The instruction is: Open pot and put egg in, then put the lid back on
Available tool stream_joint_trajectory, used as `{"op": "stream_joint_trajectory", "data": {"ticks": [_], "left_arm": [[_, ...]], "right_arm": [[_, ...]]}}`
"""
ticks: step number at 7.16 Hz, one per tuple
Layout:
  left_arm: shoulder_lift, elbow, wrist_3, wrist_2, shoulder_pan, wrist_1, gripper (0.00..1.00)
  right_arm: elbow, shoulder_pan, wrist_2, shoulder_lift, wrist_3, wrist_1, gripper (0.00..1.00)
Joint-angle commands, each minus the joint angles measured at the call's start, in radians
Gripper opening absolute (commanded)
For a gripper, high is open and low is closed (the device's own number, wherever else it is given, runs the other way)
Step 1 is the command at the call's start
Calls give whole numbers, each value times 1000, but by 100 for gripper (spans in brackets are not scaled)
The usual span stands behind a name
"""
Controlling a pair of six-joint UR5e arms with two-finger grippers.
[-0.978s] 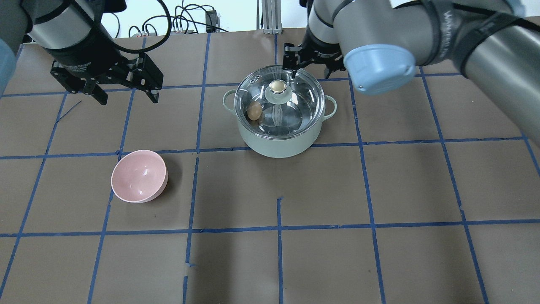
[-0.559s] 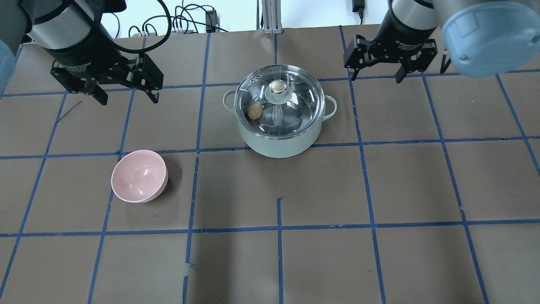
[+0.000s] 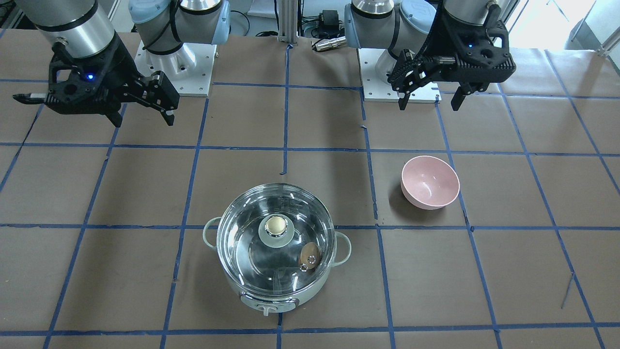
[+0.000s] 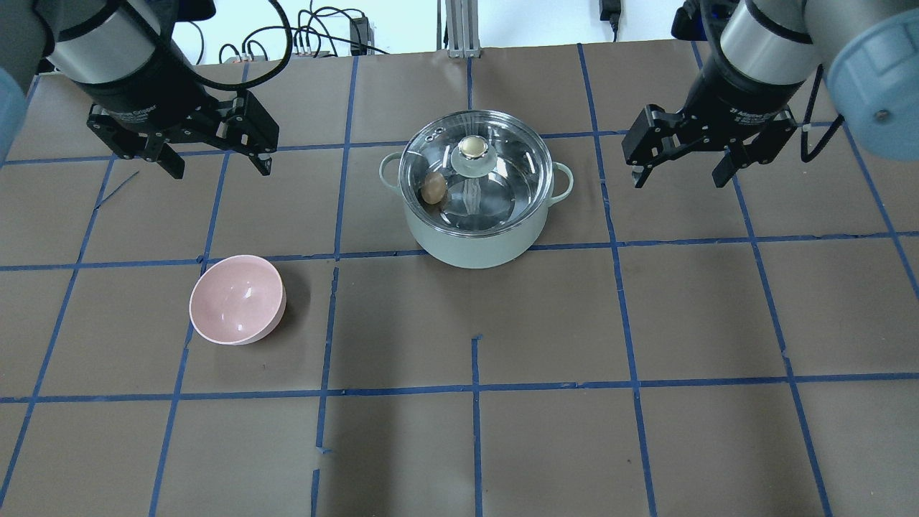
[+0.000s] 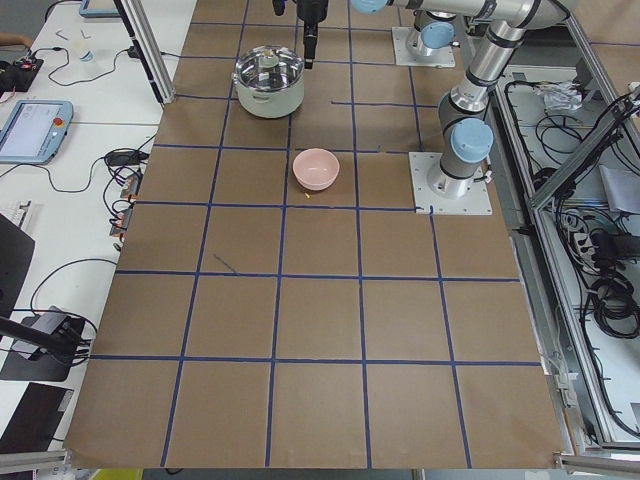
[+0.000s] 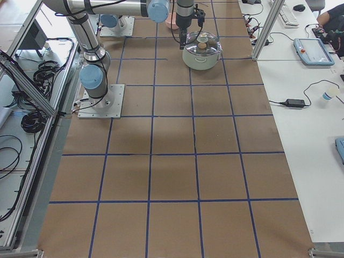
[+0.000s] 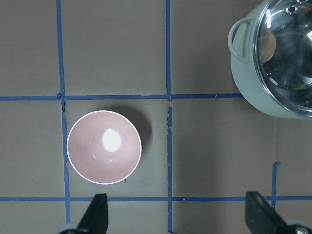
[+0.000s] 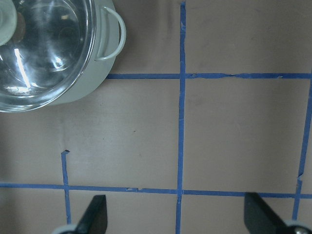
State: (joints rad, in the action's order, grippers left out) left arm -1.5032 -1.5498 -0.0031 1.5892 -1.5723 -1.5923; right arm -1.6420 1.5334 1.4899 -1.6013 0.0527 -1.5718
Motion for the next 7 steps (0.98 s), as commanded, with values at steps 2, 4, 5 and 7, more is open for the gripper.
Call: {"op": "stream_joint_trajectory", "data": {"ticks": [2,4,5,7], "left_arm": [[1,-6,0,-3,0,0,100],[1,-6,-2,-3,0,0,100],[3,-4,-3,-3,0,2,100],[6,-1,-8,6,2,-9,100]], "right_arm": [[-13,-1,15,-37,22,-19,100],[-22,1,16,-37,21,-14,100],[-21,1,18,-28,10,-11,100],[-22,2,16,-22,6,-5,100]]}}
